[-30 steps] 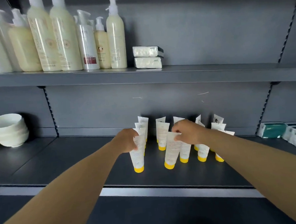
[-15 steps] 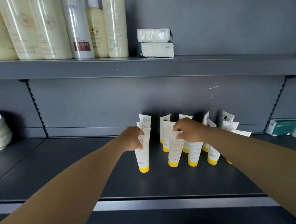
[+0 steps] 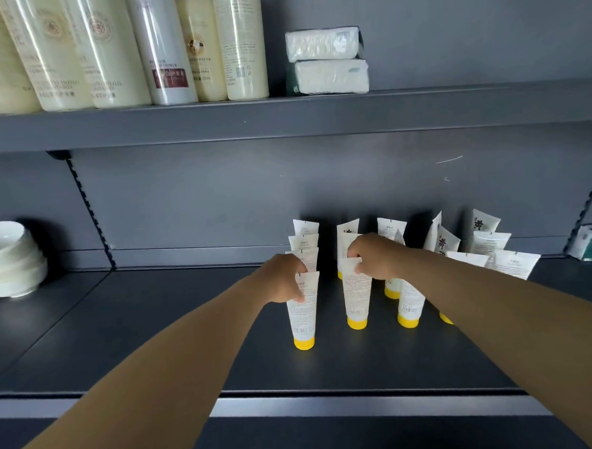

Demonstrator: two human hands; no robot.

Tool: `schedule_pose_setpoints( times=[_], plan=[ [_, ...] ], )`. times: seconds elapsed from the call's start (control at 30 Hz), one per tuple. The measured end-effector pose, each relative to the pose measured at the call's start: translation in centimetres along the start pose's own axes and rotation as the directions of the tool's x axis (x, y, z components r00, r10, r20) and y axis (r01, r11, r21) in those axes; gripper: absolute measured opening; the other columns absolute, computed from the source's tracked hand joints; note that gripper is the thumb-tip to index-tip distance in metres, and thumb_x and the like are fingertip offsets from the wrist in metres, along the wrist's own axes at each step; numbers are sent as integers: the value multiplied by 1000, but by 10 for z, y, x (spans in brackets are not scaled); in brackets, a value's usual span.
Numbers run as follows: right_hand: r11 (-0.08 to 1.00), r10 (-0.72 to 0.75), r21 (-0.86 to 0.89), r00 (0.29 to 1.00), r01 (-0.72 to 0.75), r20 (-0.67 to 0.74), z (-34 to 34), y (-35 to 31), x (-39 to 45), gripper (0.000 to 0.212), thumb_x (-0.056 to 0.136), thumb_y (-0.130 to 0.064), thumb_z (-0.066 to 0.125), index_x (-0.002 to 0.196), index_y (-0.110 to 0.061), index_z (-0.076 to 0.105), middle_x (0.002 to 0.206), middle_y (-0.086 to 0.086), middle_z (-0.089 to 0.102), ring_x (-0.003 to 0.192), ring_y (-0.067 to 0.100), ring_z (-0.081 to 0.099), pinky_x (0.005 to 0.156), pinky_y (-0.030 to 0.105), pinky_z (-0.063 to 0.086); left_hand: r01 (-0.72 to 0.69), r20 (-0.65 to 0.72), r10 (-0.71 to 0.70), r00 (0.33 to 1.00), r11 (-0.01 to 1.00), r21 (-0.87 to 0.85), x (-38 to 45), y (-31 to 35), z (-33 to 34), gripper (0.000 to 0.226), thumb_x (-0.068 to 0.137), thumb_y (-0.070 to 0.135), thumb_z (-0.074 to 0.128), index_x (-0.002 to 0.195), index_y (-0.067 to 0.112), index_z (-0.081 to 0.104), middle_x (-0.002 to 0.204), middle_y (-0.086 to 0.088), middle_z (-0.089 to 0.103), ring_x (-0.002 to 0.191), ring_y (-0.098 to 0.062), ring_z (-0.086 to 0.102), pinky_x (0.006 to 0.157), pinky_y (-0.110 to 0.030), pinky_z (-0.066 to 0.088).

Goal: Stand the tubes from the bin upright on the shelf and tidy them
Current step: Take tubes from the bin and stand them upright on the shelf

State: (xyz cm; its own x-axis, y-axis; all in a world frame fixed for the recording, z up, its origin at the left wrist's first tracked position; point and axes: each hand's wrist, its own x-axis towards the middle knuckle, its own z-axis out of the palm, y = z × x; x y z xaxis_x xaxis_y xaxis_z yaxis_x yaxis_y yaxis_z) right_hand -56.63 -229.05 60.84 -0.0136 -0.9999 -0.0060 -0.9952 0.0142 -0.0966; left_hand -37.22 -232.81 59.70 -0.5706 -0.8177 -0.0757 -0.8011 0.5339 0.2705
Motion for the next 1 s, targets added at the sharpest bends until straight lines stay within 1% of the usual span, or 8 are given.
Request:
schedule_pose_setpoints(
  times=[0.1, 0.17, 0.27, 0.33, 0.4, 0.5, 0.77, 1.0],
  plan=[
    [1000, 9, -19, 999, -8, 41, -4, 1, -1, 27, 91, -10, 56, 117, -4, 62, 116, 11, 63, 105, 24, 59, 86, 29, 47, 6, 3, -6, 1000, 1000, -17, 0, -1, 0, 54, 80, 15, 73, 130, 12, 54, 131, -6, 57, 116, -24, 56, 91, -31, 50],
    [1000, 5, -21, 999, -4, 39, -4, 2, -1, 28, 92, -11, 56, 118, -4, 61, 116, 10, 63, 105, 23, 59, 86, 28, 47, 10, -2, -10, 1000, 1000, -23, 0, -1, 2, 55, 80, 15, 72, 131, 12, 53, 133, -6, 56, 117, -25, 56, 92, -31, 50],
    [1000, 3, -13, 1000, -3, 22, -2, 2, -1, 26, 92, -10, 56, 117, -5, 62, 113, 9, 64, 101, 21, 59, 78, 23, 44, 14, -5, -14, 1000, 999, -37, 0, -1, 4, 57, 80, 14, 72, 133, 11, 51, 135, -6, 54, 119, -25, 55, 92, -31, 51],
    [1000, 7, -14, 1000, -7, 16, -1, 3, -1, 26, 92, -9, 55, 117, -6, 62, 112, 9, 64, 99, 20, 60, 75, 22, 42, 18, -6, -18, 1000, 999, -47, 0, 0, 4, 57, 81, 14, 71, 133, 12, 50, 135, -6, 54, 119, -25, 54, 91, -31, 49],
    [1000, 6, -14, 1000, -6, 13, -1, 3, -1, 27, 91, -8, 55, 117, -6, 61, 113, 9, 64, 101, 21, 60, 77, 23, 44, 20, -13, -21, 1000, 998, -53, -1, 1, 5, 57, 82, 13, 70, 135, 12, 49, 136, -6, 53, 121, -25, 53, 91, -30, 48],
    [1000, 7, -19, 1000, -7, 6, 0, 3, -1, 30, 91, -7, 55, 120, -6, 60, 117, 10, 63, 104, 23, 60, 84, 26, 48, 21, -13, -22, 1000, 998, -54, -1, 1, 6, 58, 82, 12, 70, 136, 12, 47, 138, -7, 51, 122, -26, 52, 91, -30, 48],
    [1000, 15, -23, 1000, -15, 6, 0, 3, -4, 30, 91, -8, 55, 121, -4, 60, 117, 12, 63, 104, 24, 60, 88, 30, 50, 15, -24, -16, 1000, 998, -55, -5, 0, 8, 59, 82, 11, 70, 137, 11, 46, 139, -7, 50, 122, -26, 53, 88, -28, 48],
    [1000, 12, -24, 1000, -12, 11, -1, 2, -4, 28, 91, -10, 56, 117, -3, 62, 114, 12, 64, 101, 23, 61, 84, 29, 50, 20, -16, -21, 1000, 999, -49, -6, 1, 6, 60, 83, 11, 69, 137, 12, 45, 139, -7, 50, 122, -26, 52, 89, -29, 47]
  ],
)
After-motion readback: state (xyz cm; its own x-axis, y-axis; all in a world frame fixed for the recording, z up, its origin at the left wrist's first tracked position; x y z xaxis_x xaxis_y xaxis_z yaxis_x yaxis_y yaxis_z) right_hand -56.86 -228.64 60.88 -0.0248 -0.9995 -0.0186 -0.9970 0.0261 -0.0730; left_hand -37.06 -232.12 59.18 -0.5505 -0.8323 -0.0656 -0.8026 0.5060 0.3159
